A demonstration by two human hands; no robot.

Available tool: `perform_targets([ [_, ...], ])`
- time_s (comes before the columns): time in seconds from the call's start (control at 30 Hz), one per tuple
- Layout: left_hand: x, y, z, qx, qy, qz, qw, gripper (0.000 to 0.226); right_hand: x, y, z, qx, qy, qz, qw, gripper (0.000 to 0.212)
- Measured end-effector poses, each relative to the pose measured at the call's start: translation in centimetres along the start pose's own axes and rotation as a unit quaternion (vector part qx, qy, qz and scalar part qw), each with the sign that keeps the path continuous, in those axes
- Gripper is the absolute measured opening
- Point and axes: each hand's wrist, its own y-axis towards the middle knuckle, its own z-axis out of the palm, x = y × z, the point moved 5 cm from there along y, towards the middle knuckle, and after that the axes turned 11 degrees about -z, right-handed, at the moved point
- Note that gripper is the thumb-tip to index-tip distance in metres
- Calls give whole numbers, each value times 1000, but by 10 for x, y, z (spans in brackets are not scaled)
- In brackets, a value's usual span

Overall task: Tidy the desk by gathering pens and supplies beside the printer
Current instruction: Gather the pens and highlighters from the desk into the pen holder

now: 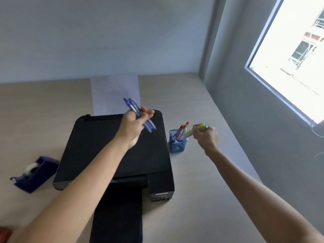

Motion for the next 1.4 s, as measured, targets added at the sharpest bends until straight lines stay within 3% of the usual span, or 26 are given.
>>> perform_targets([
  [0.17, 37, 73, 79, -35, 95, -46, 994, 30, -29, 21, 29, 64, -59, -39, 996, 16],
  [0.37, 107, 139, 98, -110, 179, -130, 969, 31, -45, 43, 36, 99, -82, -48, 991, 34],
  [0.43, 127, 146, 102, -135, 196, -155, 959, 20, -48, 50, 36, 109, -80, -63, 989, 36],
  [0.5, 136, 146, 105, -162, 213, -152, 951, 7, -47, 54, 36, 119, -84, -79, 986, 41],
  [0.73, 142, 150, 101, -220, 163, -113, 955, 14, -38, 70, 32, 97, -84, -160, 979, 33],
  [0.83, 146, 154, 98, -216, 157, -118, 956, 14, -44, 72, 40, 136, -110, -167, 970, 29],
  [1.0, 159, 158, 104, -180, 159, -155, 958, 4, -70, 64, 56, 230, -162, -123, 952, 29],
  [1.1, 169, 158, 102, -174, 189, -201, 945, 13, -80, 62, 57, 222, -156, -119, 955, 18],
  [1.17, 172, 157, 104, -136, 160, -224, 952, 4, -81, 59, 51, 209, -118, -111, 964, 30],
  [1.27, 165, 154, 110, -91, 71, -233, 966, 16, -84, 54, 40, 159, -33, -62, 985, 37],
  [1.4, 164, 155, 111, -100, -33, -280, 954, 55, -106, 44, 39, 145, 59, 80, 984, 31],
])
